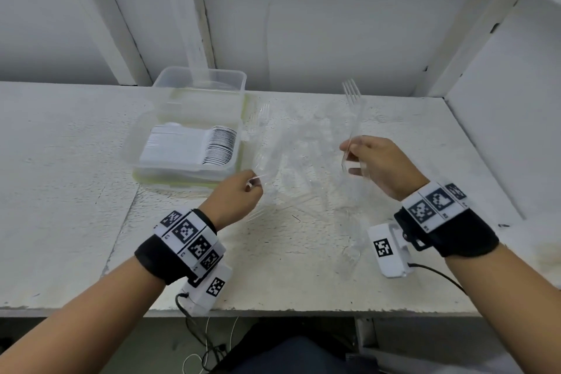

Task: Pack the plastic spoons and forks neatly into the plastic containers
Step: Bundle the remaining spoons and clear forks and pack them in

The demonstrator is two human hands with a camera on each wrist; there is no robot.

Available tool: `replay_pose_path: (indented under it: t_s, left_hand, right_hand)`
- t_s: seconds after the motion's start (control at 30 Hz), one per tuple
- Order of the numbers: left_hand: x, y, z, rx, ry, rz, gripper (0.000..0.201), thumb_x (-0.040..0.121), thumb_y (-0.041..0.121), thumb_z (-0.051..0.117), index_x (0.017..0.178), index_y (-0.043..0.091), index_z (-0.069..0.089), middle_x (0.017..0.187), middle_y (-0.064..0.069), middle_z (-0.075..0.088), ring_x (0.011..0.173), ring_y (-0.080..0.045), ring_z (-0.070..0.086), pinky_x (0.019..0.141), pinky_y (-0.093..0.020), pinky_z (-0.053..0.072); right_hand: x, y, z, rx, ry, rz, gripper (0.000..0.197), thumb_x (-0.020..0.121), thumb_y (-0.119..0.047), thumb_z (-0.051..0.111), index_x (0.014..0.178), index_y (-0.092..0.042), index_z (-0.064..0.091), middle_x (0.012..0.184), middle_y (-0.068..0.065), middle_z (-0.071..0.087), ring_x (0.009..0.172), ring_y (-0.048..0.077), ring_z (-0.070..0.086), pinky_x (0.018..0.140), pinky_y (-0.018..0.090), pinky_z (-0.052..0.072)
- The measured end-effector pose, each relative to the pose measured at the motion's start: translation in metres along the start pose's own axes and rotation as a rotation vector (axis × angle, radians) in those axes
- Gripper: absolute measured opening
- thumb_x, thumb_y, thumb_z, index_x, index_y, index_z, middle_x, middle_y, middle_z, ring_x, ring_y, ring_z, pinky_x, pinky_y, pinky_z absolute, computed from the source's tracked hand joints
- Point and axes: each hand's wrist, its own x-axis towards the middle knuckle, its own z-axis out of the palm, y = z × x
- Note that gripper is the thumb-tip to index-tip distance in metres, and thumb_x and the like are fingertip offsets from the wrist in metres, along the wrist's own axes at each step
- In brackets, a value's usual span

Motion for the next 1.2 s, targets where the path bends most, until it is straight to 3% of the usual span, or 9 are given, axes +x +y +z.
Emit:
replay_pose_path:
  t_s: [0.07, 0.3, 0.43, 0.57, 0.67, 0.83, 1.0, 1.13, 1.2]
  left_hand:
    - [0.004, 0.007, 0.003, -0.070, -0.017, 0.000, 0.019, 0.095, 0.019, 0.042, 0.093, 0.003, 0.053, 0.068, -0.001, 0.045, 0.057, -0.012, 0.037, 0.050, -0.021, 0.030]
    - [0.014, 0.025, 0.013, -0.199, -0.075, -0.026, 0.023, 0.094, 0.019, 0.042, 0.099, 0.000, 0.054, 0.070, 0.001, 0.041, 0.061, -0.015, 0.037, 0.052, -0.026, 0.030]
    - [0.016, 0.033, 0.021, -0.243, -0.113, -0.035, 0.015, 0.093, 0.017, 0.041, 0.094, 0.006, 0.052, 0.067, 0.001, 0.040, 0.056, -0.013, 0.035, 0.046, -0.021, 0.030]
    - [0.024, 0.033, 0.029, -0.111, -0.078, -0.022, 0.013, 0.091, 0.018, 0.044, 0.081, 0.010, 0.049, 0.068, 0.002, 0.044, 0.059, -0.013, 0.039, 0.050, -0.022, 0.031]
    - [0.036, 0.032, 0.037, 0.171, -0.143, -0.040, 0.018, 0.090, 0.026, 0.050, 0.080, 0.012, 0.051, 0.069, 0.002, 0.047, 0.069, -0.018, 0.048, 0.055, -0.024, 0.034]
    - [0.048, 0.033, 0.046, 0.558, -0.242, -0.043, 0.046, 0.092, 0.051, 0.045, 0.080, 0.007, 0.053, 0.071, 0.001, 0.046, 0.079, -0.023, 0.057, 0.059, -0.025, 0.038]
    - [0.052, 0.031, 0.047, 0.573, -0.228, -0.071, 0.046, 0.090, 0.050, 0.051, 0.065, 0.014, 0.037, 0.065, 0.002, 0.045, 0.066, -0.016, 0.049, 0.058, -0.025, 0.039]
    - [0.050, 0.028, 0.047, 0.538, -0.234, -0.055, 0.035, 0.089, 0.042, 0.054, 0.071, 0.015, 0.042, 0.068, 0.003, 0.047, 0.072, -0.018, 0.051, 0.062, -0.026, 0.042]
    - [0.047, 0.026, 0.047, 0.529, -0.224, -0.036, 0.024, 0.089, 0.036, 0.054, 0.085, 0.013, 0.048, 0.080, 0.001, 0.050, 0.076, -0.018, 0.050, 0.062, -0.026, 0.040]
  right_hand:
    - [-0.005, 0.002, -0.005, -0.114, 0.049, -0.112, 0.024, 0.097, -0.011, 0.043, 0.088, -0.019, 0.065, 0.091, -0.006, 0.061, 0.081, 0.012, 0.051, 0.075, 0.028, 0.046]
    - [-0.019, 0.010, -0.017, -0.094, 0.081, -0.169, 0.027, 0.097, -0.015, 0.043, 0.082, -0.024, 0.063, 0.051, -0.006, 0.053, 0.049, 0.008, 0.050, 0.049, 0.022, 0.037]
    - [-0.027, 0.009, -0.021, 0.111, -0.035, -0.051, 0.026, 0.098, -0.012, 0.039, 0.089, -0.015, 0.063, 0.072, 0.004, 0.070, 0.054, 0.018, 0.063, 0.046, 0.024, 0.044]
    - [-0.032, 0.005, -0.021, 0.334, -0.085, 0.071, 0.021, 0.095, -0.013, 0.044, 0.089, -0.006, 0.063, 0.085, 0.013, 0.071, 0.071, 0.026, 0.070, 0.057, 0.027, 0.053]
    - [-0.032, 0.012, -0.017, 0.304, -0.068, 0.089, 0.021, 0.096, -0.022, 0.048, 0.088, -0.007, 0.061, 0.082, 0.009, 0.069, 0.066, 0.019, 0.069, 0.055, 0.024, 0.053]
    - [-0.032, 0.028, -0.010, 0.239, -0.132, 0.152, 0.009, 0.095, -0.006, 0.049, 0.093, -0.014, 0.050, 0.082, 0.007, 0.057, 0.050, 0.011, 0.056, 0.044, 0.021, 0.045]
    - [-0.029, 0.034, -0.012, 0.091, -0.061, 0.218, 0.028, 0.093, -0.001, 0.035, 0.099, -0.026, 0.047, 0.077, 0.003, 0.046, 0.045, 0.008, 0.031, 0.036, 0.015, 0.021]
    - [-0.027, 0.031, -0.009, -0.058, -0.038, 0.205, 0.017, 0.097, -0.020, 0.038, 0.113, -0.025, 0.041, 0.072, 0.001, 0.041, 0.047, 0.009, 0.027, 0.036, 0.017, 0.021]
    - [-0.026, 0.029, -0.005, -0.203, -0.048, 0.163, 0.019, 0.096, -0.034, 0.044, 0.111, -0.022, 0.044, 0.070, -0.001, 0.043, 0.050, 0.010, 0.032, 0.039, 0.019, 0.027]
